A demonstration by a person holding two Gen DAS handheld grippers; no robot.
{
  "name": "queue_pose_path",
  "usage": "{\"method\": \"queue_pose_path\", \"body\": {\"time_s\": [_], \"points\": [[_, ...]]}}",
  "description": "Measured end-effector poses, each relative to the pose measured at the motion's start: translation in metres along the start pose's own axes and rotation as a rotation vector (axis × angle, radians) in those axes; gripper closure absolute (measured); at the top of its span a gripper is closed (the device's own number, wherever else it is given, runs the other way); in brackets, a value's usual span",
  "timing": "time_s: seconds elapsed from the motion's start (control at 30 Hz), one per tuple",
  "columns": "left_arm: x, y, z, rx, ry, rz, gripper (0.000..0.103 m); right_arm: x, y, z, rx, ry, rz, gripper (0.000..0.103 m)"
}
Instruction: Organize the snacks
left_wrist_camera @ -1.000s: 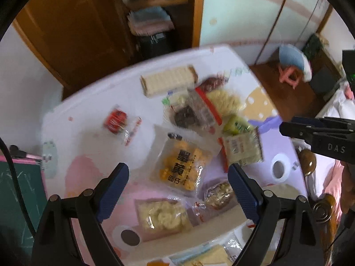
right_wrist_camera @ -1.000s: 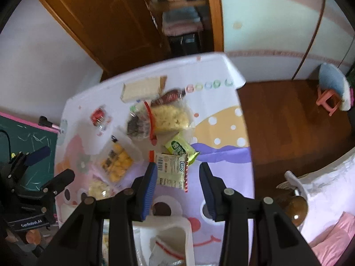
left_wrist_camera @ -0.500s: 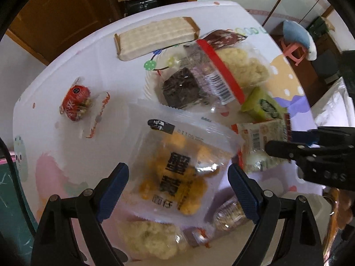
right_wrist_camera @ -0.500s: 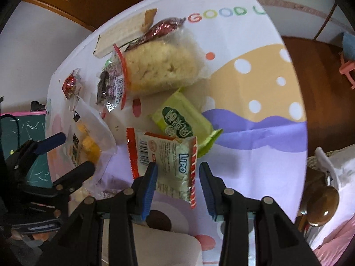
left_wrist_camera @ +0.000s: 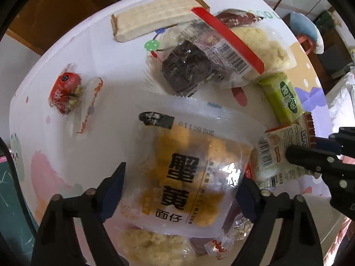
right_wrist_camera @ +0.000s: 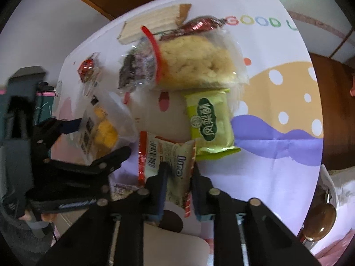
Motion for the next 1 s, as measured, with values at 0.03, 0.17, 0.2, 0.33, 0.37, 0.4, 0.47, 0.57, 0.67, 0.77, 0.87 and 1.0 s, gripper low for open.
{"method": "queue_pose_path", "body": {"time_s": [0.03,0.17,0.2,0.33,0.37,0.4,0.47,0.57,0.67,0.77,0.87,1.0], "points": [[0.001,-0.002,-0.001,0.001,0.001,0.006,0.024,0.001,-0.003,-0.002,0.005,-0.009,0.007,0.089],[0.007,-0.016,-0.005,-0.023,-0.012,0.044,0.041,0.003,-0.015,-0.012,0.037,-0.046,0.047,0.092],[0.006,-0.021,-0.006,-0.033,-0.019,0.056,0.041,0.003,-0.02,-0.016,0.039,-0.053,0.061,0.092],[0.013,-0.041,-0.012,-0.029,-0.075,0.09,0.042,0.004,-0.036,-0.023,0.058,-0.07,0.101,0.092],[0.015,-0.049,-0.015,-0.025,-0.091,0.098,0.042,0.004,-0.042,-0.026,0.059,-0.073,0.114,0.092],[0.018,-0.058,-0.018,-0.024,-0.102,0.11,0.042,0.006,-0.047,-0.026,0.061,-0.075,0.124,0.092],[0.025,-0.078,-0.02,-0.026,-0.113,0.142,0.042,0.008,-0.06,-0.03,0.069,-0.079,0.154,0.092],[0.033,-0.111,-0.029,-0.028,-0.13,0.195,0.042,0.017,-0.084,-0.024,0.082,-0.085,0.196,0.092],[0.046,-0.148,-0.034,-0.027,-0.154,0.25,0.042,0.025,-0.106,-0.034,0.087,-0.096,0.246,0.092],[0.071,-0.183,-0.04,-0.02,-0.177,0.302,0.042,0.033,-0.13,-0.044,0.083,-0.103,0.293,0.092],[0.094,-0.217,-0.039,-0.003,-0.206,0.346,0.042,0.048,-0.159,-0.057,0.079,-0.113,0.345,0.092],[0.122,-0.253,-0.04,0.018,-0.238,0.401,0.041,0.069,-0.193,-0.07,0.058,-0.129,0.412,0.092]]}}
Point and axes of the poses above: each gripper's, at about its wrist camera, not at the fingertips, and y roughly the way its jaws point, z to its right, x to its underside, the point moved 7 cm from there along y, roughly the way its jaws point, and after that the axes turned 2 degrees about -z, right-handed, at the moved point
